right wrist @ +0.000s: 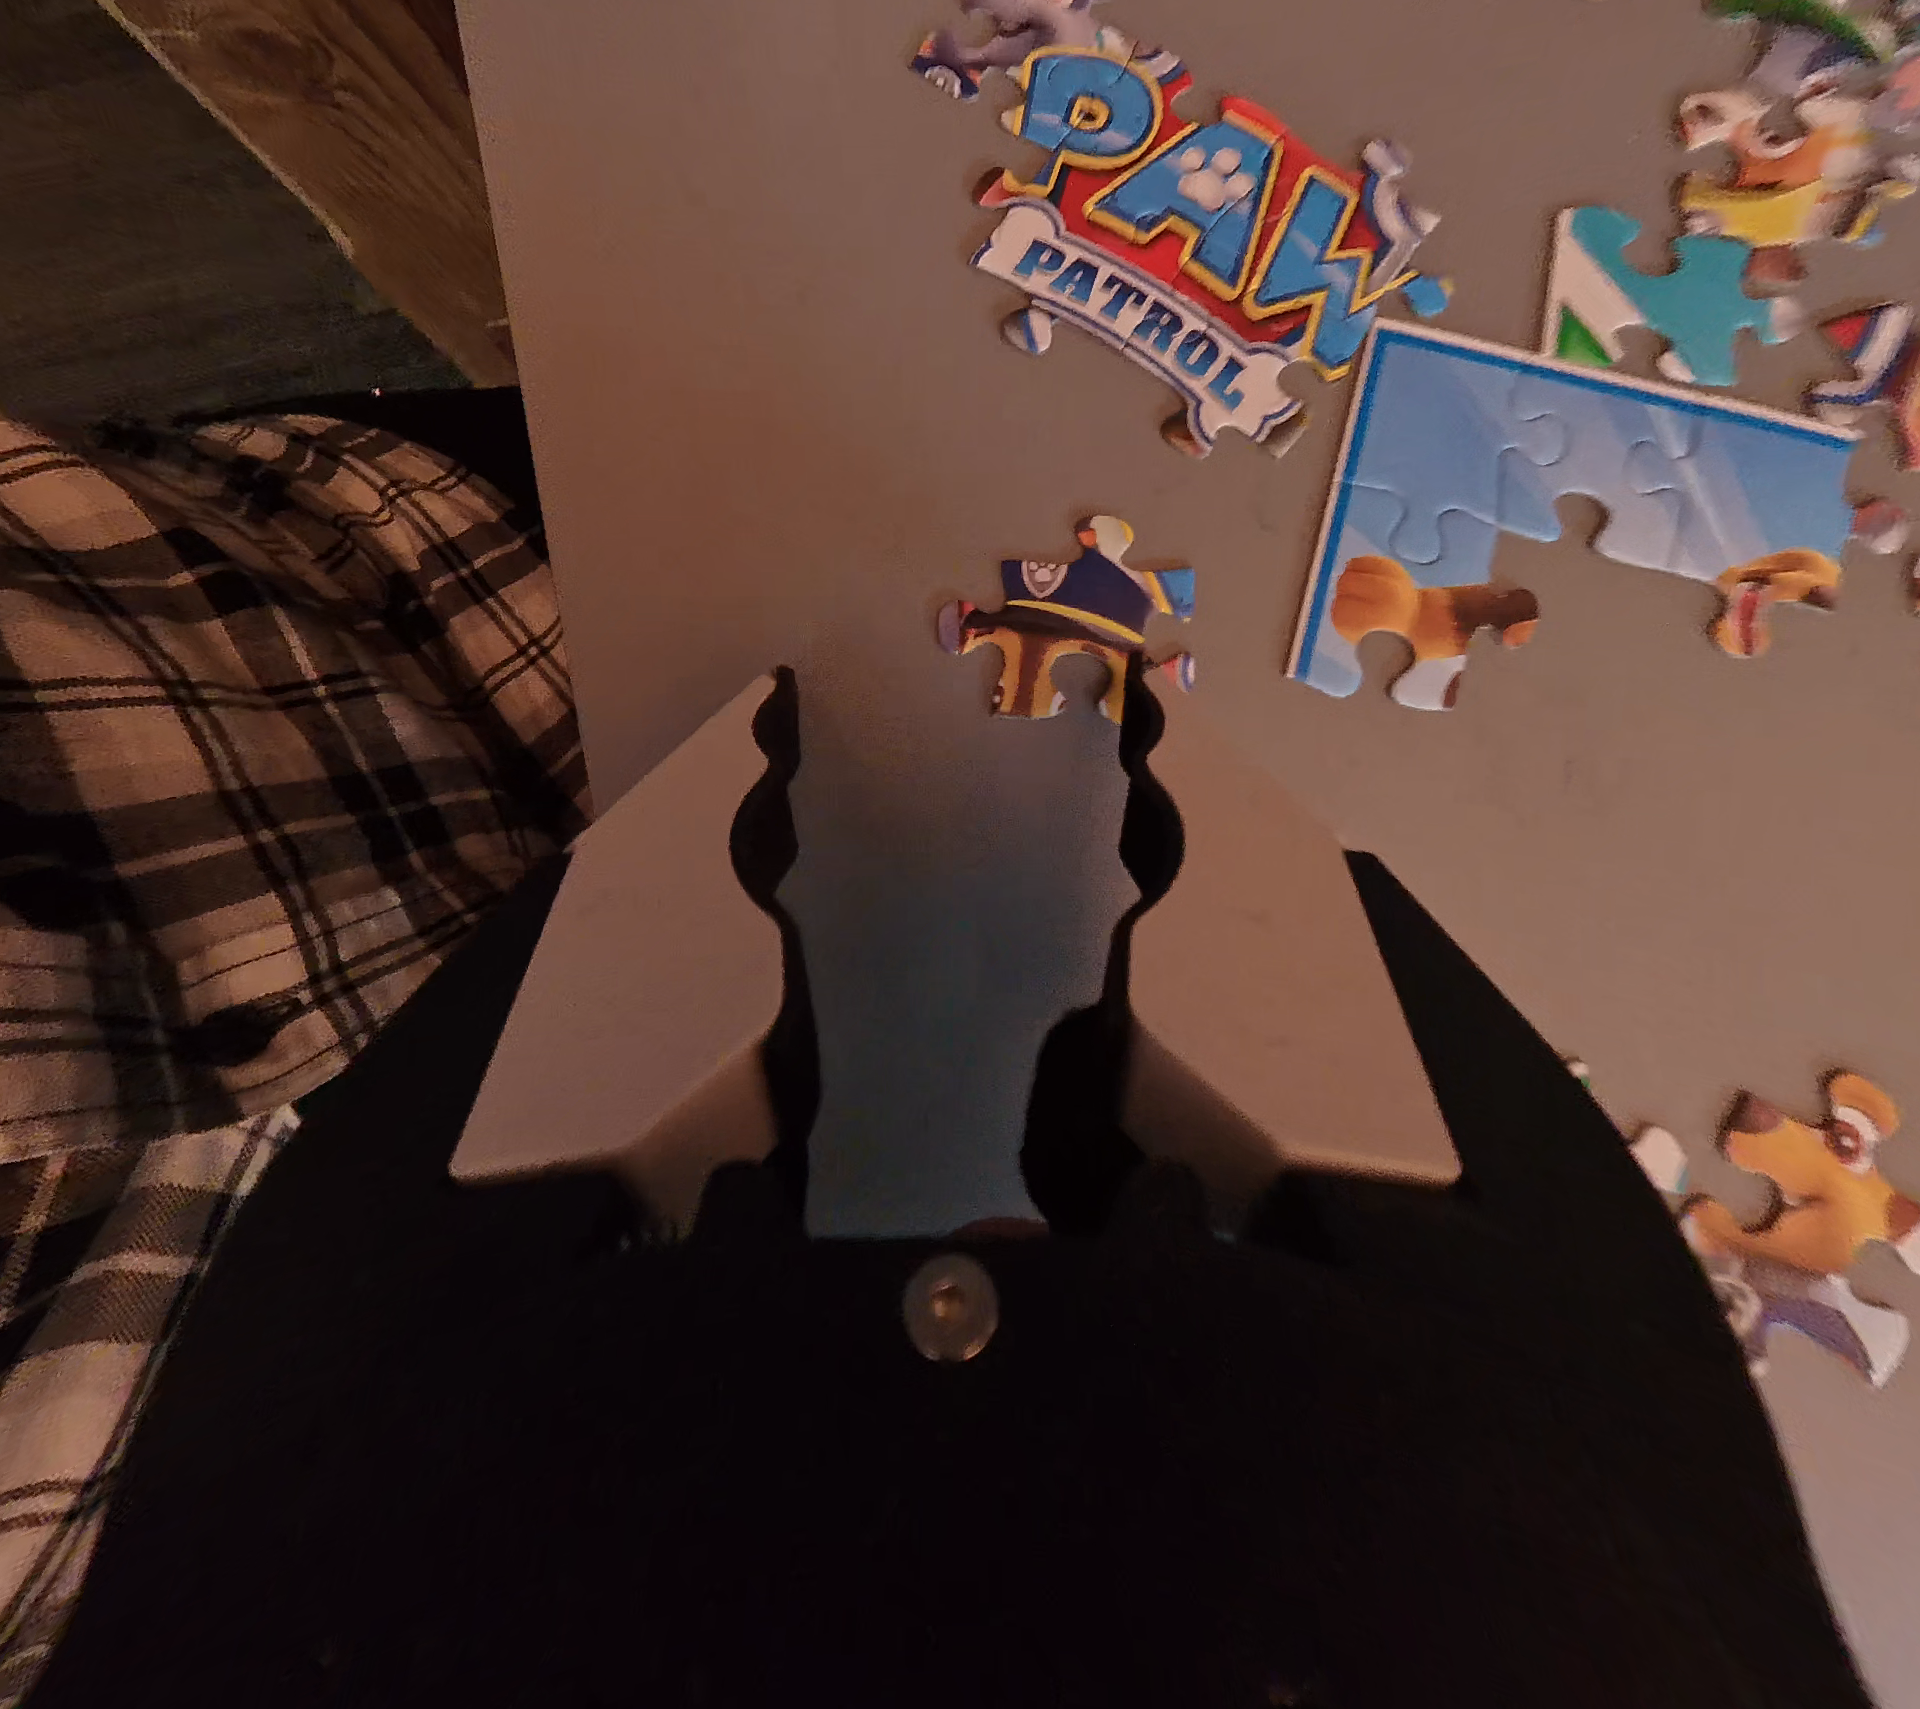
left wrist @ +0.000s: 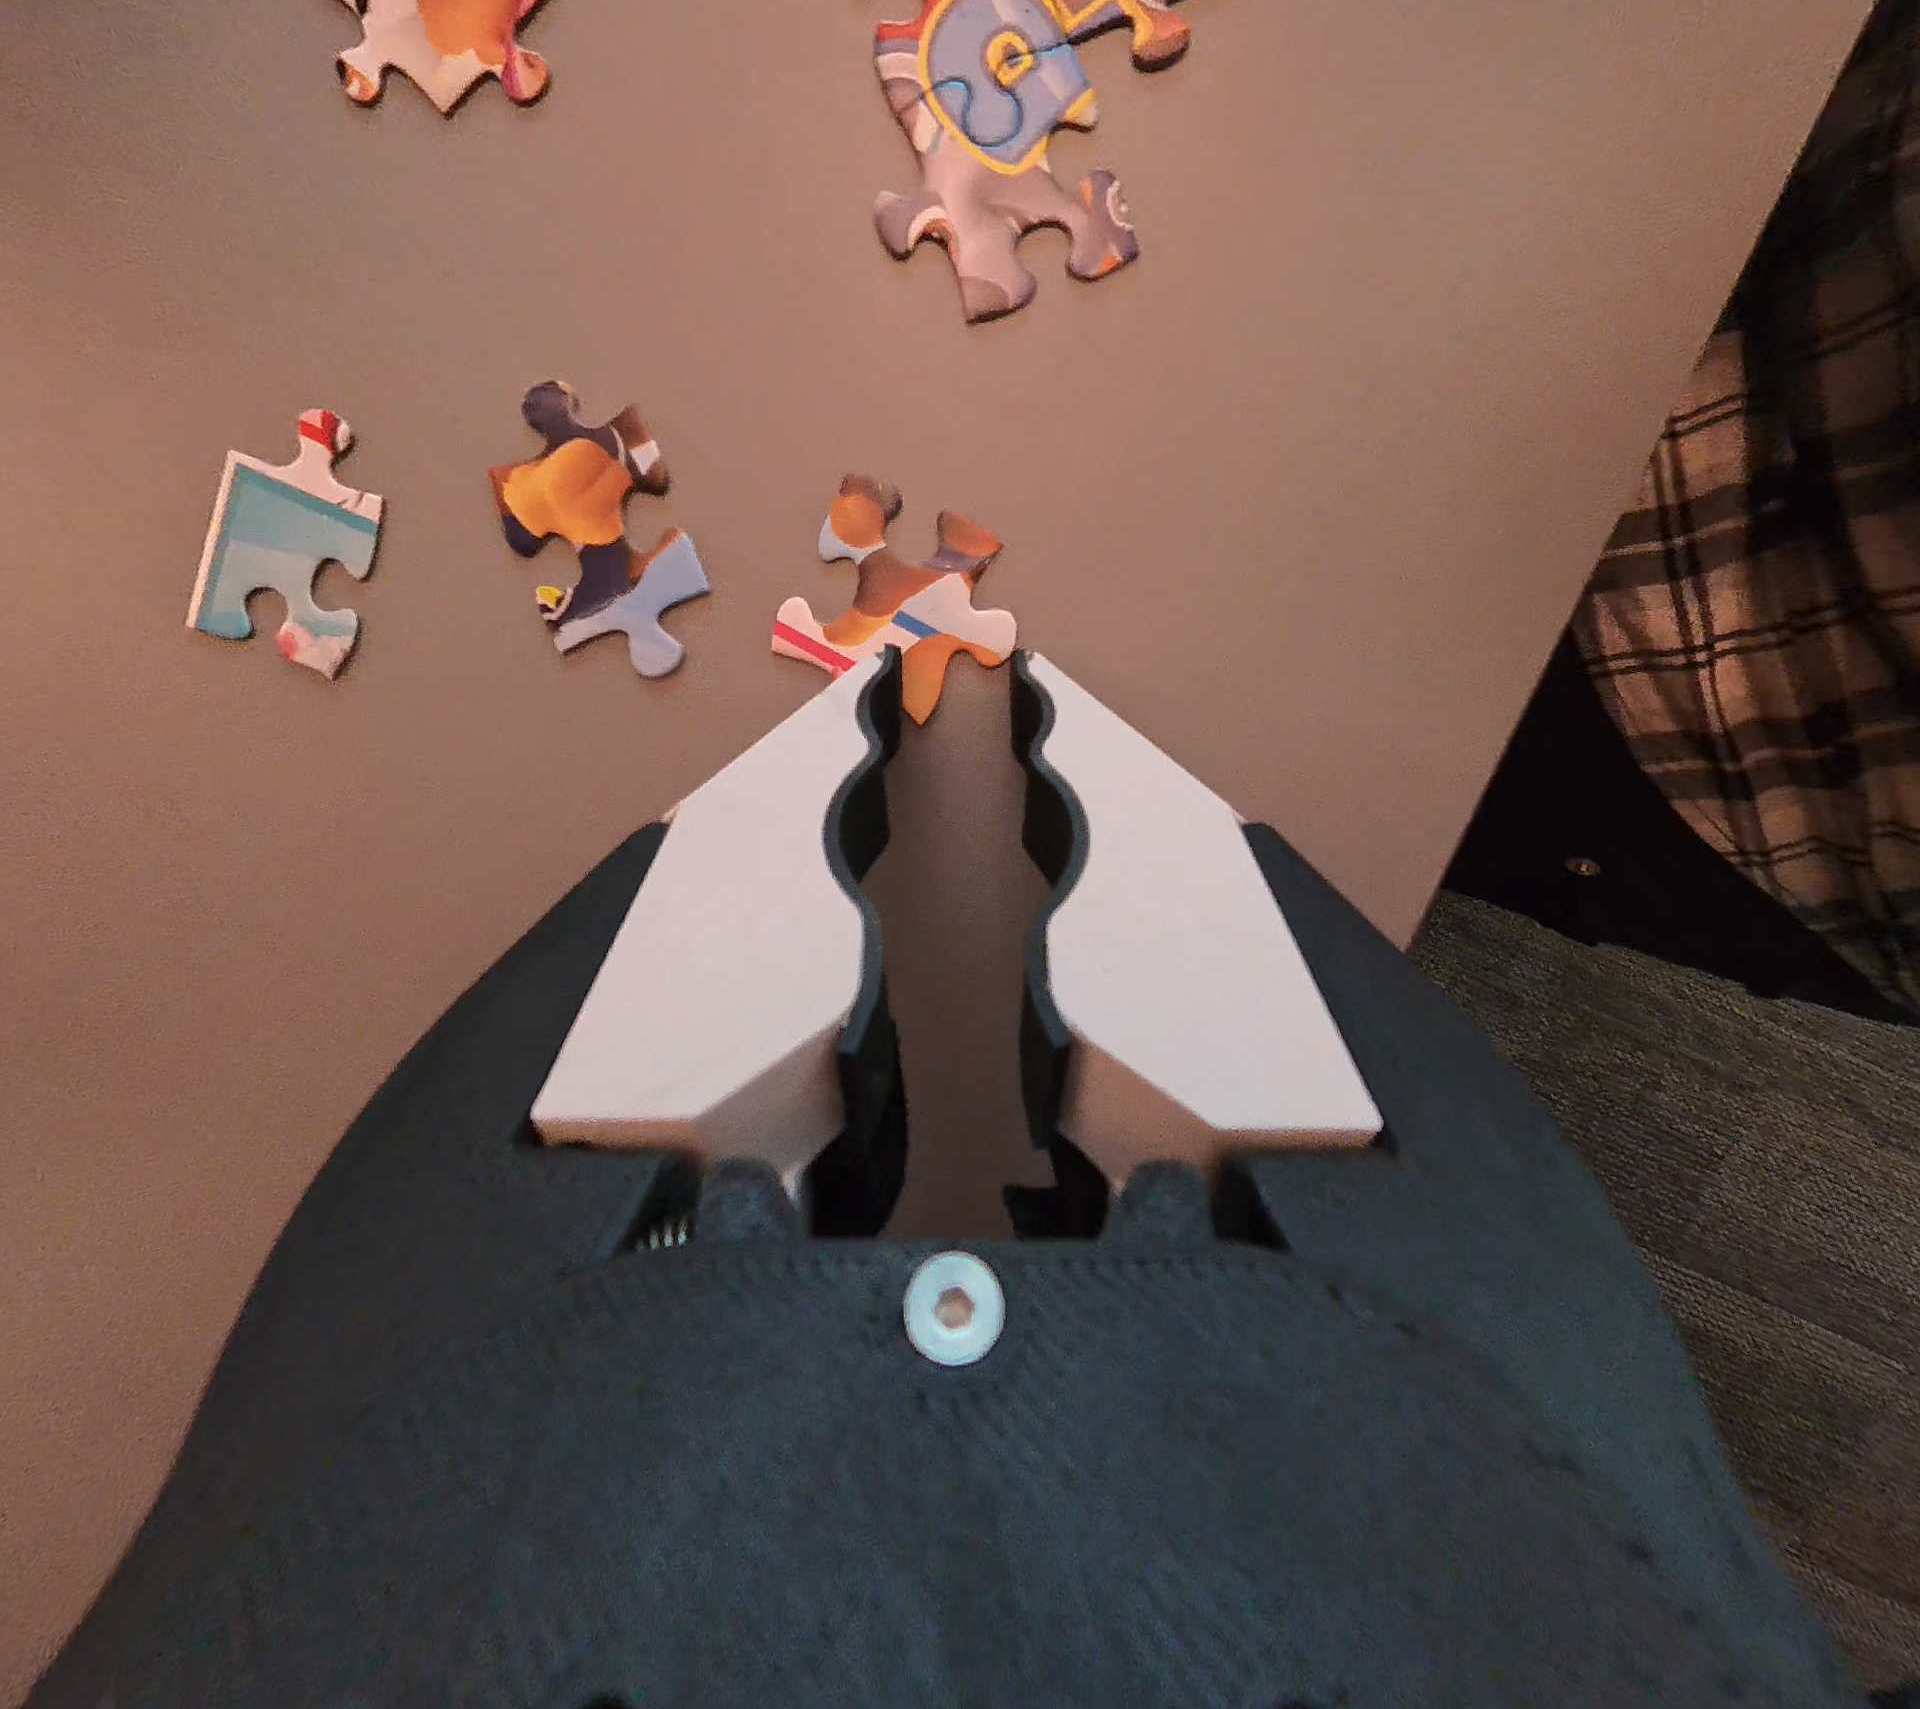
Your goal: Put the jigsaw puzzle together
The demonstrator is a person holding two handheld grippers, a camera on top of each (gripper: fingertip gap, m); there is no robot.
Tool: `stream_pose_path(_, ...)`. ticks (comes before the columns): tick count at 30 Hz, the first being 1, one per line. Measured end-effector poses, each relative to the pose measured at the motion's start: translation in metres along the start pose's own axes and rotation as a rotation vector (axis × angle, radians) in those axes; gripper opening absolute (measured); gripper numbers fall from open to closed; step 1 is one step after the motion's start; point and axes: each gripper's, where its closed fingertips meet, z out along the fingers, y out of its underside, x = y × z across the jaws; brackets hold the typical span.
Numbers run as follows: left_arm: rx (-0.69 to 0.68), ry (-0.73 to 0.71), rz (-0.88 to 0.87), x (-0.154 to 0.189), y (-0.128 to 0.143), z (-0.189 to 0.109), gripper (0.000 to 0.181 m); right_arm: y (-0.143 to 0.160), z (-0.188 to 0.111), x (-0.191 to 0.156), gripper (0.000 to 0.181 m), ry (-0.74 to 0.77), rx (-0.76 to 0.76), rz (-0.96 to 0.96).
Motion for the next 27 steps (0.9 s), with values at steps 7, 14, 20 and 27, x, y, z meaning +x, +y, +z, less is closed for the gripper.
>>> stream_pose_path(7,0.085,-0.001,0.008,0.019,-0.025,-0.005,0.032,0.001,0.004,-0.019,0.062,-0.049,-0.027,-0.007)
stream_pose_path(14,0.116,0.011,0.105,0.036,-0.073,0.021,0.045,0.005,0.003,-0.028,0.070,-0.037,-0.021,-0.031)
stream_pose_path(20,0.123,0.074,0.085,0.047,-0.074,0.036,0.047,0.010,0.002,-0.049,0.065,0.002,-0.009,-0.088)
stream_pose_path(27,0.140,0.080,0.082,0.057,-0.077,0.037,0.049,0.020,0.005,-0.051,0.052,0.245,-0.058,-0.313)
